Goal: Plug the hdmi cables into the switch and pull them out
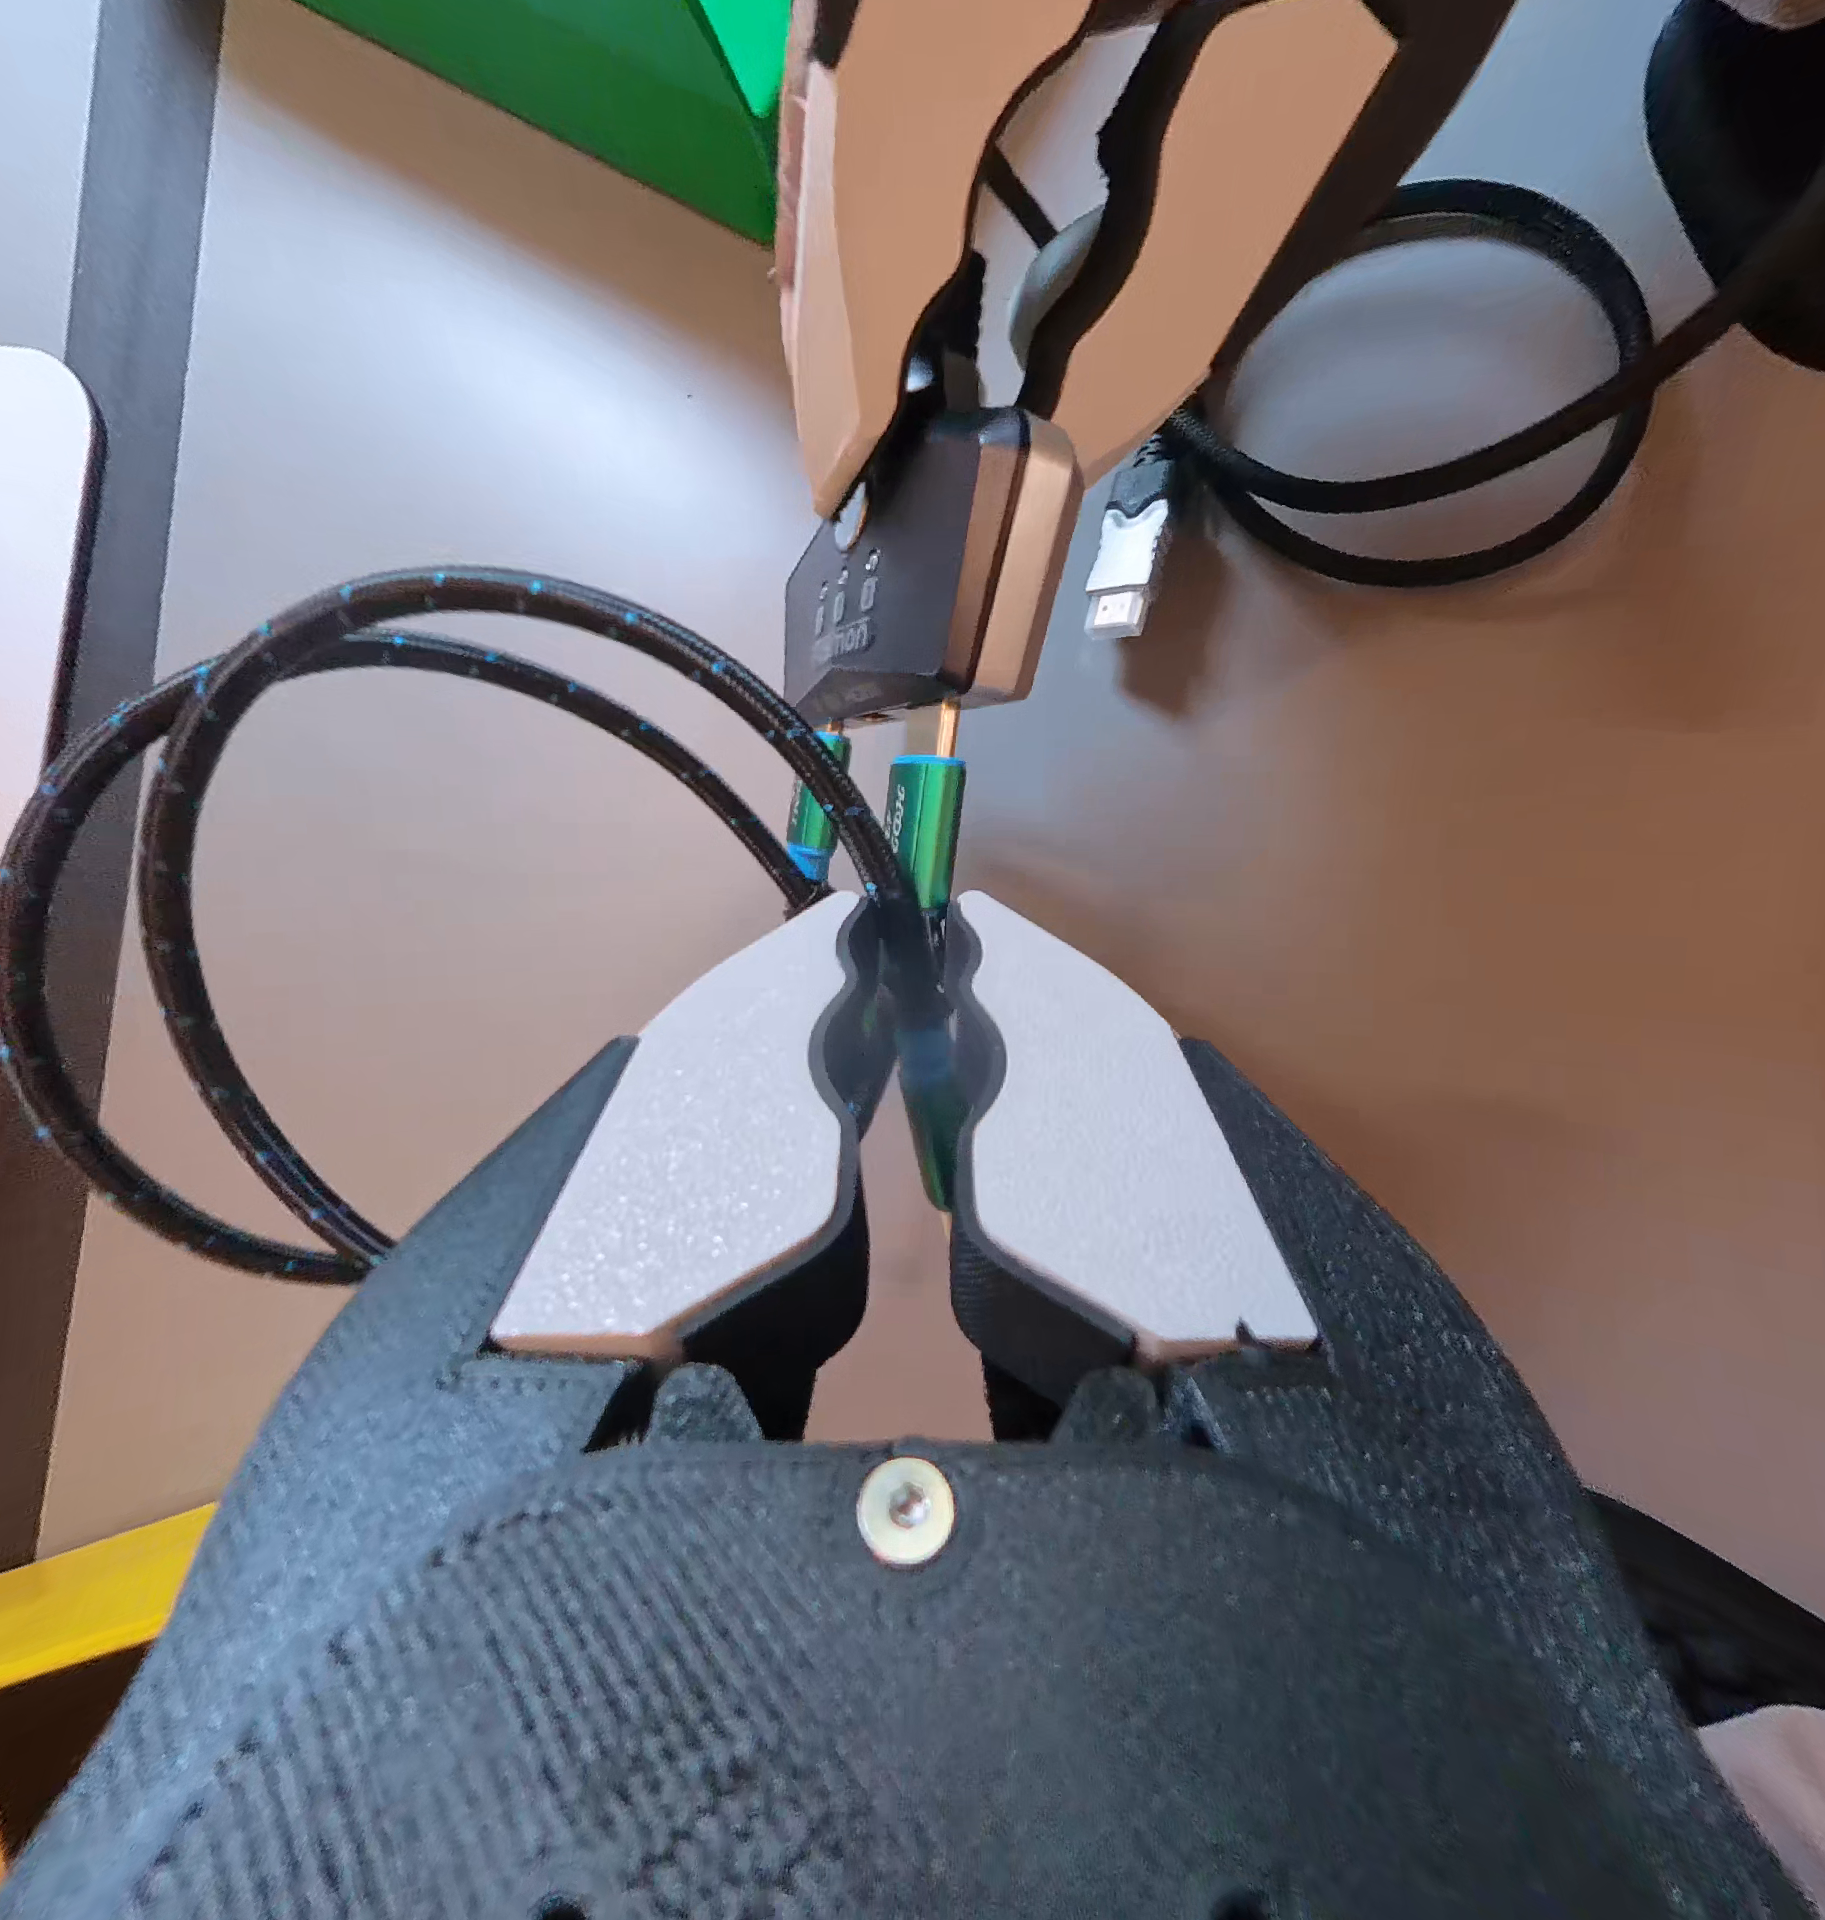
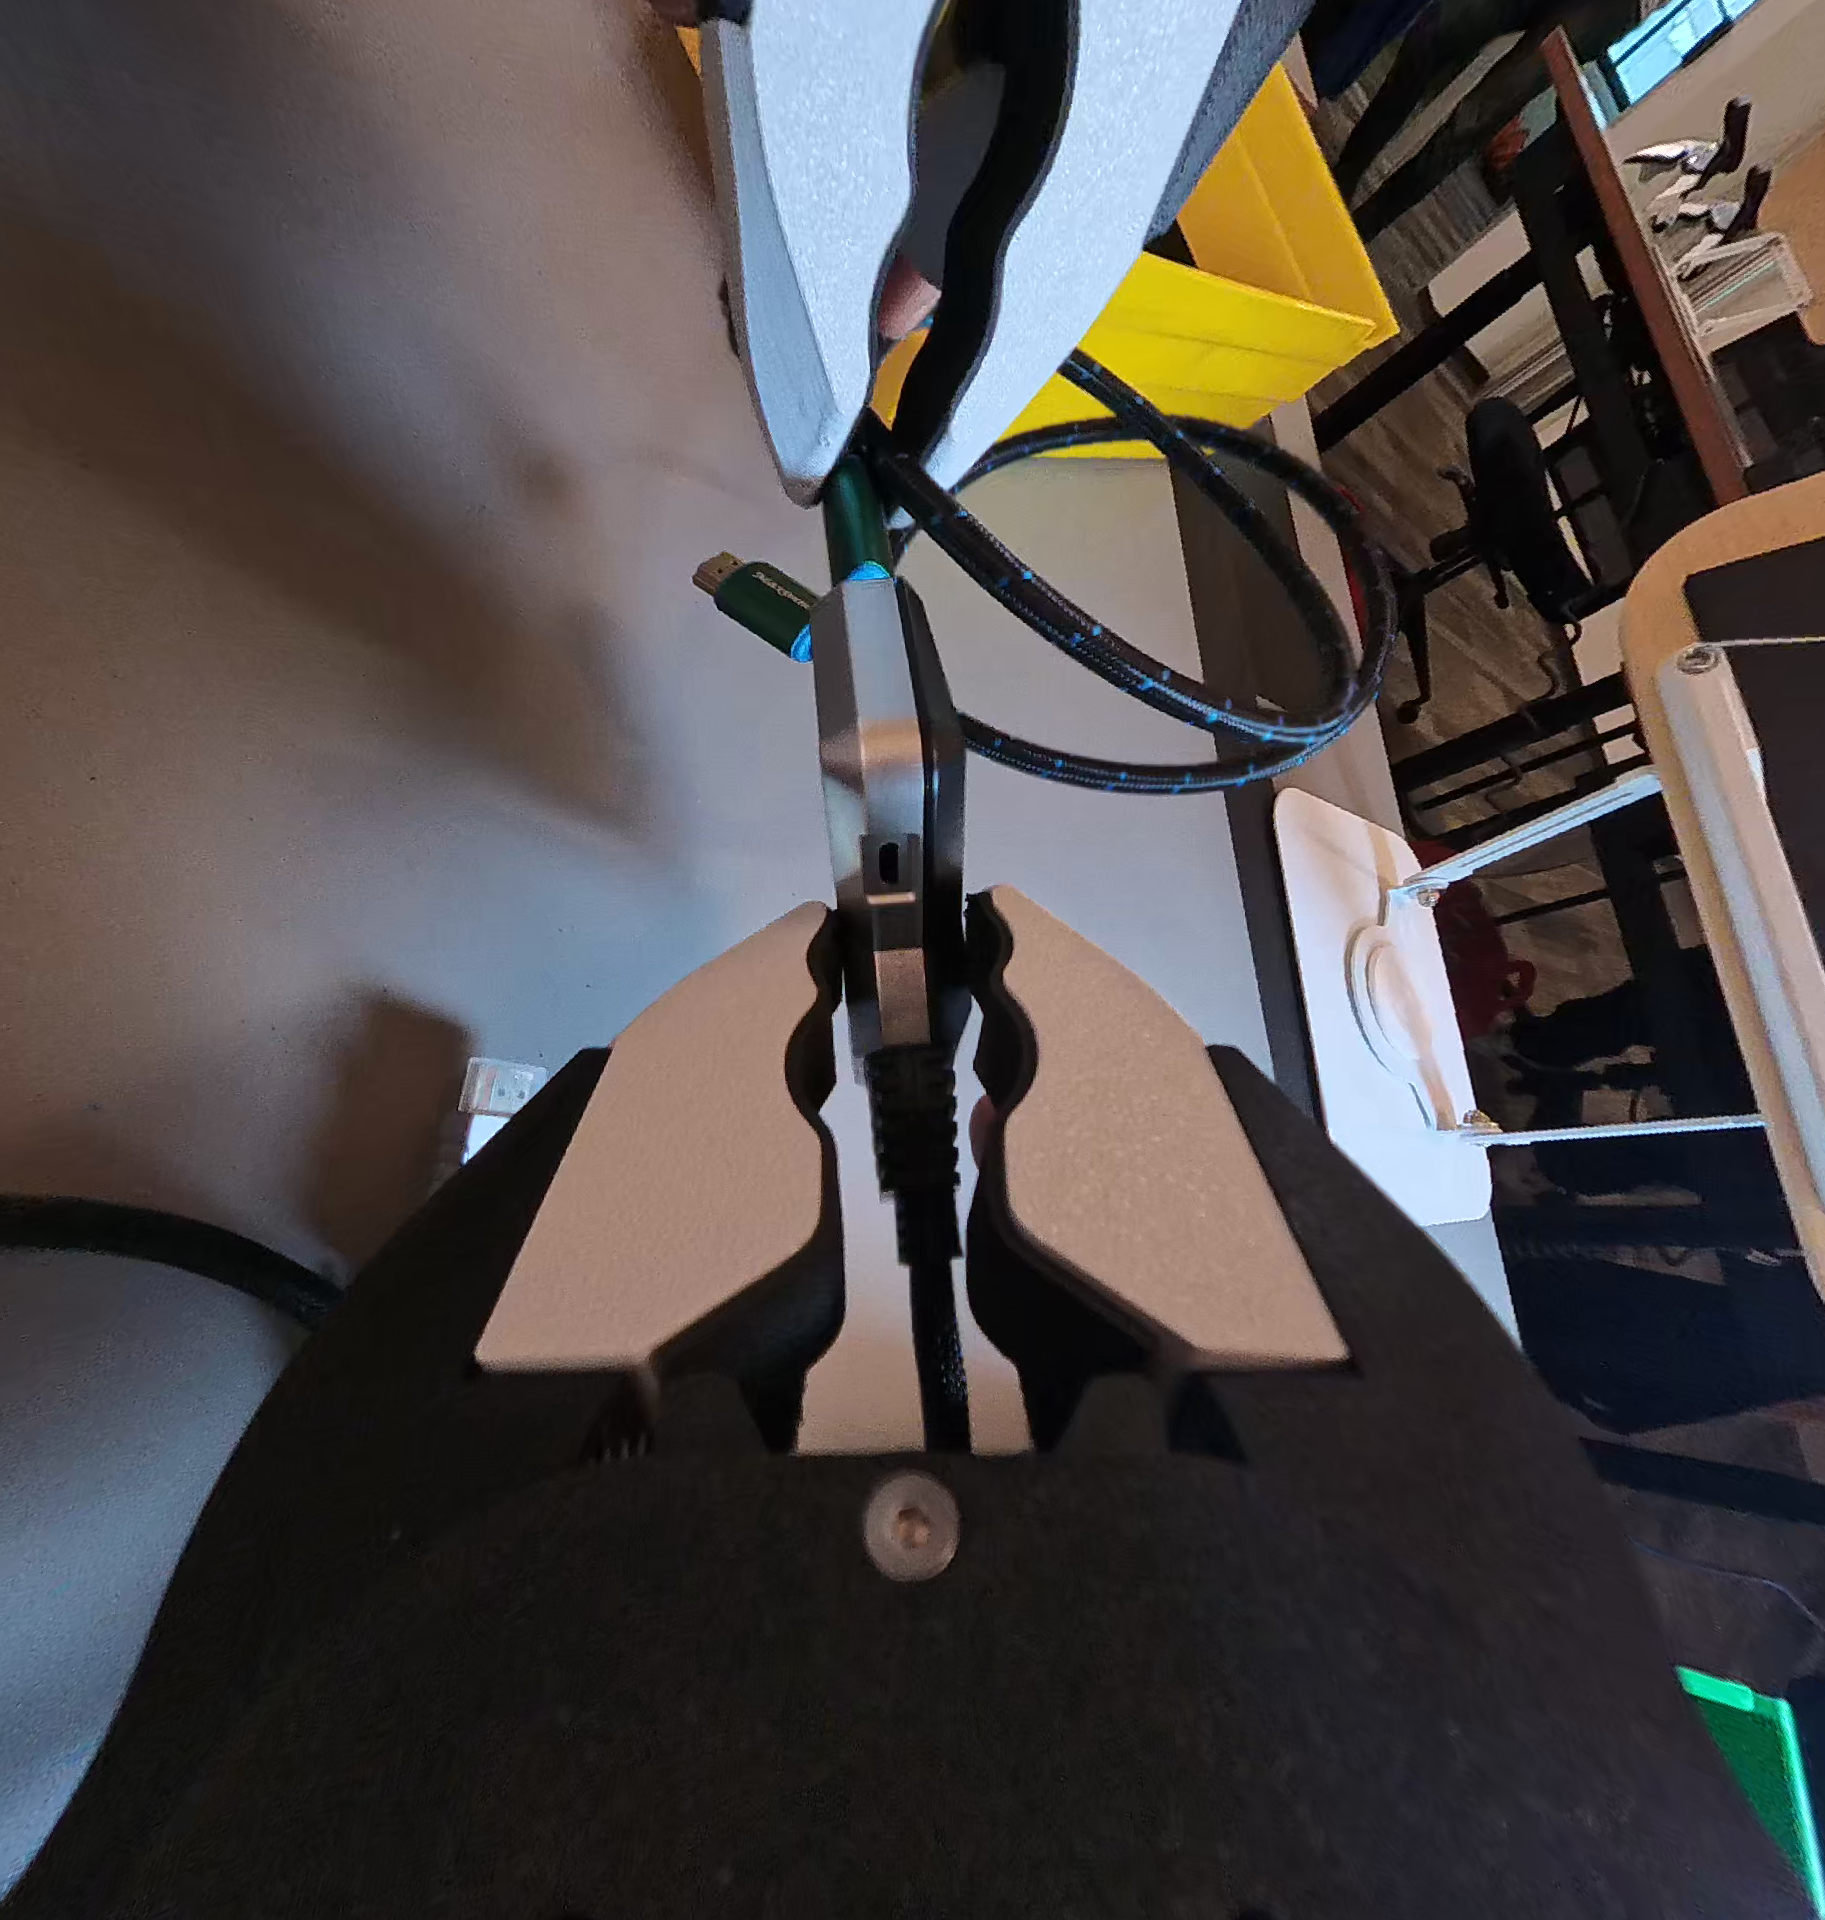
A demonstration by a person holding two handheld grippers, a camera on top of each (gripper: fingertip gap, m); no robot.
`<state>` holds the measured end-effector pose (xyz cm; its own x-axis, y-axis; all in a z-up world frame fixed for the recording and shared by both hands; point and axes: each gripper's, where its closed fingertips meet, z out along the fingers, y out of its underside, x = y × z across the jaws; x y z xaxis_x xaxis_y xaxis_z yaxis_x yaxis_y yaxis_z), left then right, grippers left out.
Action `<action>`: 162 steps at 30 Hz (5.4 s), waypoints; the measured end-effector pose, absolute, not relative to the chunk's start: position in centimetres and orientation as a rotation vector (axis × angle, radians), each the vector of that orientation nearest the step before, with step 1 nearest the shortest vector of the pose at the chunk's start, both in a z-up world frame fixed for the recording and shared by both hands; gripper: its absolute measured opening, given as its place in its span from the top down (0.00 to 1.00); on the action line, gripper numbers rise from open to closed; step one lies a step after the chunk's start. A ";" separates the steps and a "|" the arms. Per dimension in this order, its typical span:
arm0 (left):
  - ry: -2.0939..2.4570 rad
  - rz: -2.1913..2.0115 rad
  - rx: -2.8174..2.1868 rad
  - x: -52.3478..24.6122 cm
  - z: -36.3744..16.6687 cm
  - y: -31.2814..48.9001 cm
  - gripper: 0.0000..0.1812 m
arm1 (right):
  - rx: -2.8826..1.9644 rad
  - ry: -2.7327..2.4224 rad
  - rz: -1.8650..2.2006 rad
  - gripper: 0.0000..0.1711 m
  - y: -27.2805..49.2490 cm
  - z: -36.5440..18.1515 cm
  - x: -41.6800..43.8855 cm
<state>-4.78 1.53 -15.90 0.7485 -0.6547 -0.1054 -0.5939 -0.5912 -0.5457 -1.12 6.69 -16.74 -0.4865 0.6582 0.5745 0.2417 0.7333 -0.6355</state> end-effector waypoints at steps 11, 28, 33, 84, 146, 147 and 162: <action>0.915 -0.290 -2.300 -4.3 -15.2 1.8 0.94 | -0.690 -2.041 0.647 0.87 6.9 -16.4 -1.0; 1.031 -0.184 -2.256 -3.6 -15.1 1.6 0.93 | -0.665 -2.060 0.556 0.86 7.2 -17.0 -1.1; 1.004 -0.186 -2.253 -3.5 -14.6 1.6 0.94 | -0.657 -2.041 0.594 0.86 7.1 -16.6 -1.0; 0.948 -0.223 -2.425 -3.9 -16.9 1.1 0.94 | -0.553 -2.050 0.448 0.87 6.7 -17.3 -1.3; 0.767 -0.635 -1.311 3.3 -1.9 3.1 0.74 | -0.476 -1.136 1.742 0.87 3.0 4.7 5.3; 0.757 -0.628 -1.268 4.1 -1.3 3.1 0.78 | -0.497 -1.165 1.754 0.87 2.4 3.9 4.4; 0.966 -0.307 -1.575 -0.3 -5.8 2.7 0.88 | -0.695 -1.819 0.866 0.86 4.3 -6.0 1.0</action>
<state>-0.29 2.71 -5.76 0.6202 -0.7192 -0.3134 -0.4058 0.0478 -0.9127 0.97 4.35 -5.96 -0.3683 0.7704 0.5205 0.0816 0.5845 -0.8073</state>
